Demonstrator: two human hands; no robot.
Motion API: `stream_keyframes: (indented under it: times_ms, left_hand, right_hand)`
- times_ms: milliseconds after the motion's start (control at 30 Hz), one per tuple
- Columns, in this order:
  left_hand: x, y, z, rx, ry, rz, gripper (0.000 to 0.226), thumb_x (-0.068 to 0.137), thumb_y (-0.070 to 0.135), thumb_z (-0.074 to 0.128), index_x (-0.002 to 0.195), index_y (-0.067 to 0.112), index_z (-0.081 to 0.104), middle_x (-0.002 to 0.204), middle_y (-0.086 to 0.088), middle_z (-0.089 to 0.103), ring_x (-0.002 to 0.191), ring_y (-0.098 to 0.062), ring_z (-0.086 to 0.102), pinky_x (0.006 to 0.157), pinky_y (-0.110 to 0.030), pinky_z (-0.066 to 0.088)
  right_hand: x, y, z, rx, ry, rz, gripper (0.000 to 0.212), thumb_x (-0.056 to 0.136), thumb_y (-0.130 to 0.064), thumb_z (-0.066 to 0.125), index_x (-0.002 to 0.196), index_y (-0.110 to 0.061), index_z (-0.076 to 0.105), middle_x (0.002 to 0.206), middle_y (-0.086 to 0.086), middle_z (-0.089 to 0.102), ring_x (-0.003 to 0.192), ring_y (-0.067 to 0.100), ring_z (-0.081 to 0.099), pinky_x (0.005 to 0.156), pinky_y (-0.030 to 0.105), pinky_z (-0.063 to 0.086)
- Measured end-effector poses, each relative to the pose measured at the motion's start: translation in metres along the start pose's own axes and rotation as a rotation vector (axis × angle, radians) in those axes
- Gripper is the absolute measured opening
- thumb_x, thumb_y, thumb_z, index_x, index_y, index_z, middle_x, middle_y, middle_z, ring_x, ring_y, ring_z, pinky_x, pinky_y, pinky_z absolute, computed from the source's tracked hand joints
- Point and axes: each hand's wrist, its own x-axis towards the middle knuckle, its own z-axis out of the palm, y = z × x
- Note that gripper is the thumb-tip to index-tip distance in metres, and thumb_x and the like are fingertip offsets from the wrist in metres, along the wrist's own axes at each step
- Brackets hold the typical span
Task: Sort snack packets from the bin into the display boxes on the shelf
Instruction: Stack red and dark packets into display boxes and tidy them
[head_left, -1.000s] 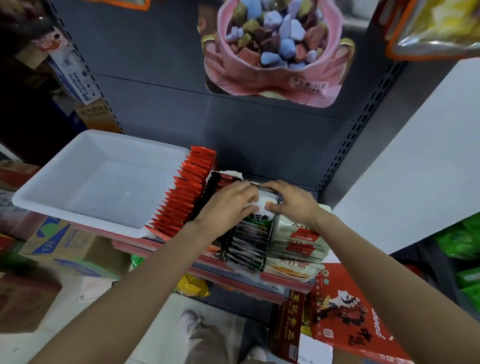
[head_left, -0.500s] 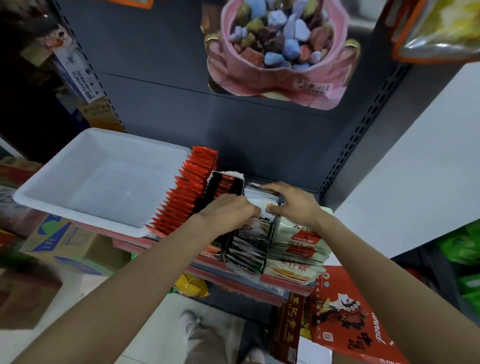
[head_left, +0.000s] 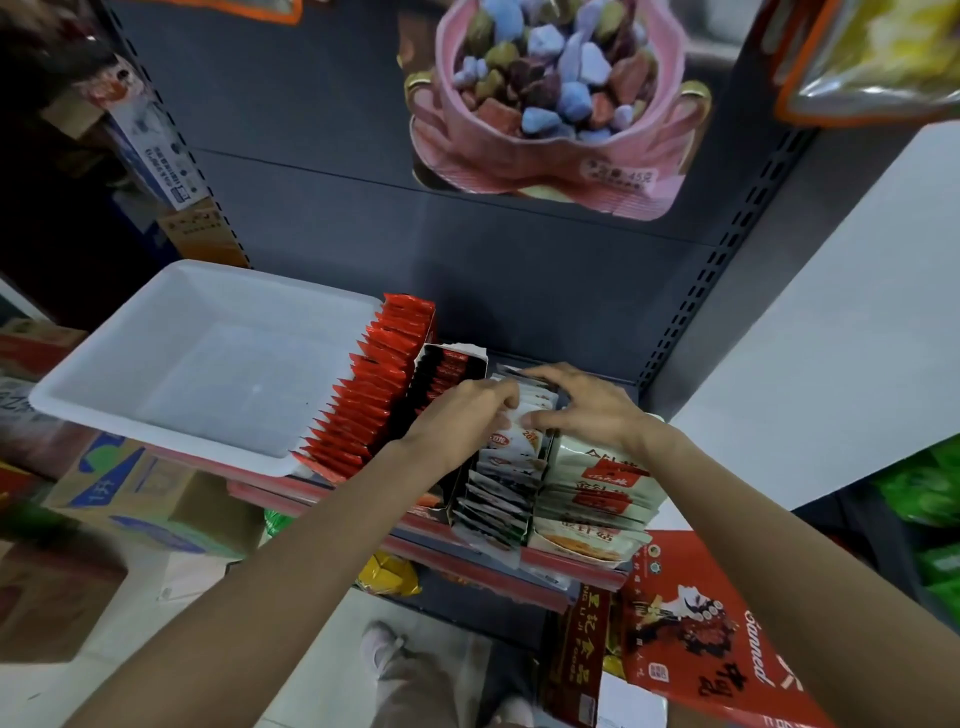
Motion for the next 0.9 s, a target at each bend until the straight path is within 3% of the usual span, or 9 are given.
stream_keyframes:
  times_ms: [67, 200, 267, 333, 400, 500, 633, 800, 900]
  left_hand:
    - [-0.006, -0.001, -0.001, -0.143, 0.072, -0.042, 0.021, 0.088, 0.008, 0.063, 0.106, 0.012, 0.052, 0.108, -0.002, 0.051, 0.097, -0.015, 0.055, 0.087, -0.030, 0.048]
    - [-0.012, -0.005, 0.005, -0.120, 0.179, -0.175, 0.031, 0.087, 0.008, 0.062, 0.117, 0.009, 0.055, 0.116, -0.010, 0.055, 0.103, -0.023, 0.059, 0.092, -0.038, 0.049]
    - [-0.013, 0.001, 0.007, -0.170, 0.156, -0.173, 0.040, 0.091, 0.004, 0.054, 0.131, 0.007, 0.049, 0.114, -0.015, 0.060, 0.105, -0.025, 0.060, 0.091, -0.030, 0.048]
    - [-0.013, 0.007, 0.011, -0.182, 0.075, -0.158, 0.052, 0.094, 0.002, 0.046, 0.144, 0.006, 0.033, 0.119, -0.017, 0.058, 0.109, -0.025, 0.057, 0.081, -0.015, 0.040]
    - [-0.013, 0.008, 0.012, -0.204, 0.030, -0.150, 0.057, 0.094, 0.000, 0.042, 0.148, 0.007, 0.025, 0.128, -0.020, 0.052, 0.115, -0.026, 0.053, 0.078, -0.013, 0.034]
    - [-0.013, 0.004, 0.008, -0.206, 0.002, -0.141, 0.057, 0.095, 0.000, 0.042, 0.148, 0.008, 0.024, 0.138, -0.019, 0.046, 0.126, -0.027, 0.045, 0.095, -0.021, 0.035]
    - [-0.014, 0.002, 0.009, -0.160, -0.012, -0.103, 0.061, 0.095, 0.006, 0.050, 0.149, 0.009, 0.022, 0.153, -0.011, 0.028, 0.137, -0.024, 0.033, 0.111, -0.027, 0.027]
    - [-0.017, -0.003, 0.014, -0.212, 0.021, -0.105, 0.057, 0.093, 0.013, 0.057, 0.145, 0.010, 0.033, 0.155, -0.009, 0.024, 0.141, -0.021, 0.028, 0.114, -0.028, 0.025]
    - [-0.023, -0.004, 0.008, -0.220, 0.104, -0.031, 0.049, 0.086, 0.023, 0.067, 0.131, 0.013, 0.052, 0.146, -0.004, 0.032, 0.135, -0.015, 0.032, 0.105, -0.011, 0.020]
  right_hand:
    - [0.000, -0.001, 0.002, -0.035, 0.023, -0.010, 0.067, 0.078, -0.060, 0.062, 0.137, -0.043, 0.036, 0.140, -0.013, 0.041, 0.121, 0.011, 0.045, 0.091, 0.030, 0.034]
    - [0.000, 0.001, 0.005, -0.040, 0.037, -0.024, 0.070, 0.076, -0.064, 0.062, 0.137, -0.043, 0.036, 0.140, -0.013, 0.041, 0.124, 0.012, 0.044, 0.096, 0.035, 0.037]
    - [0.000, 0.002, 0.003, -0.024, 0.037, -0.025, 0.073, 0.073, -0.065, 0.064, 0.137, -0.042, 0.036, 0.140, -0.013, 0.042, 0.124, 0.012, 0.043, 0.097, 0.035, 0.037]
    - [0.000, 0.003, 0.003, -0.019, 0.029, -0.025, 0.078, 0.070, -0.066, 0.065, 0.137, -0.040, 0.036, 0.138, -0.012, 0.043, 0.124, 0.011, 0.043, 0.097, 0.034, 0.037]
    - [0.000, 0.002, 0.005, -0.040, 0.015, -0.031, 0.081, 0.069, -0.067, 0.066, 0.138, -0.040, 0.034, 0.139, -0.012, 0.042, 0.124, 0.011, 0.042, 0.099, 0.035, 0.038]
    - [0.001, 0.002, -0.003, 0.093, -0.067, -0.029, 0.075, 0.073, -0.063, 0.064, 0.139, -0.041, 0.035, 0.142, -0.013, 0.038, 0.129, 0.011, 0.039, 0.105, 0.033, 0.034]
    - [0.003, 0.009, -0.018, 0.274, -0.244, -0.012, 0.069, 0.080, -0.041, 0.071, 0.141, -0.040, 0.037, 0.147, -0.008, 0.036, 0.133, 0.012, 0.035, 0.106, 0.027, 0.032]
    - [0.004, 0.006, -0.008, 0.173, -0.194, -0.005, 0.083, 0.074, -0.049, 0.074, 0.144, -0.039, 0.029, 0.147, -0.008, 0.031, 0.136, 0.013, 0.030, 0.108, 0.030, 0.030]
    - [0.003, 0.002, -0.004, 0.005, -0.092, -0.021, 0.091, 0.069, -0.052, 0.076, 0.144, -0.039, 0.026, 0.147, -0.008, 0.032, 0.133, 0.014, 0.033, 0.109, 0.039, 0.033]
